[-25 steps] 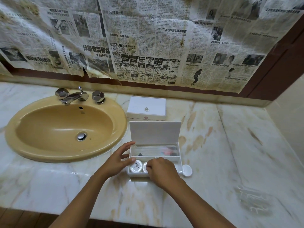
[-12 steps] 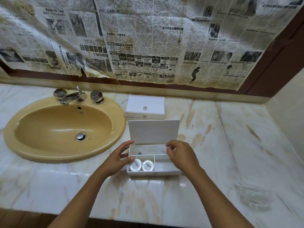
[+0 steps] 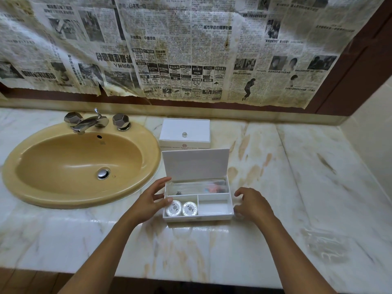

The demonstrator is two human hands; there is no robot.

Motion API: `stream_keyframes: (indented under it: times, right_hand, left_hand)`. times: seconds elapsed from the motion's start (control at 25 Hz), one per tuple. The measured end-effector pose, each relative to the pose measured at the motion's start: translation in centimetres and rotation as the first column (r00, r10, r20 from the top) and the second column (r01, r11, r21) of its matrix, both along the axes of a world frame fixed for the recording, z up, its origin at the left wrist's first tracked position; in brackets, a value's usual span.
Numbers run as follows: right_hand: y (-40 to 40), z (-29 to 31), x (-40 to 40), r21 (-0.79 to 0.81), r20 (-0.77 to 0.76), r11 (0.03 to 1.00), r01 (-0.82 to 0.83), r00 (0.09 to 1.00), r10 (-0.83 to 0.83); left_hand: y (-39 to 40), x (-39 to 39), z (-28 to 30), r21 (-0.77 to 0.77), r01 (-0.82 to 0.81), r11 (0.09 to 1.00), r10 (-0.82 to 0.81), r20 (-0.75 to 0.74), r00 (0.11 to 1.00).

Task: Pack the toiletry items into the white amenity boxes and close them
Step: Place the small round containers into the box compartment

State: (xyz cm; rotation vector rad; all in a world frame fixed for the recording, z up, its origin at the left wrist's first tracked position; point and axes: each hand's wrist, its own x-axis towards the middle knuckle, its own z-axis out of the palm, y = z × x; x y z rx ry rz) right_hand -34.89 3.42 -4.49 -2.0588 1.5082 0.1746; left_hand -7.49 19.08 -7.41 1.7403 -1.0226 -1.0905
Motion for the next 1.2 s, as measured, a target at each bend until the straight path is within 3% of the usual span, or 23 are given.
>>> stream_keyframes:
  times: [0.36,0.76,1.0,1.2]
  right_hand:
    - [0.9,-1.0,-0.1,0.015,-0.034,0.999,-0.035,0.999,0.035]
    - [-1.0,2.7,0.8,-0.104,0.183,0.991,0.084,0.981,-0.064]
    - [2.4,5.3,4.7,-0.21,0.304,0.974,-0.088,0.941,0.15]
    - [6.1,4.8,7.8,-0.235,0.177,0.92,-0.314,0.917,0.358]
  left_hand:
    - [0.0,0.0,0.0,-0.004,0.0,1.0,0.0,0.0,1.0]
    - [0.0,0.3,-0.5,-0.022,0.014,1.0,-0.014,-0.011,1.0]
    - [0.1,0.5,-0.8,-0.027,0.013,1.0,-0.014,-0.015,1.0]
    - [0.1,0.5,-1.0,-0.026,0.013,1.0,-0.014,-0.013,1.0]
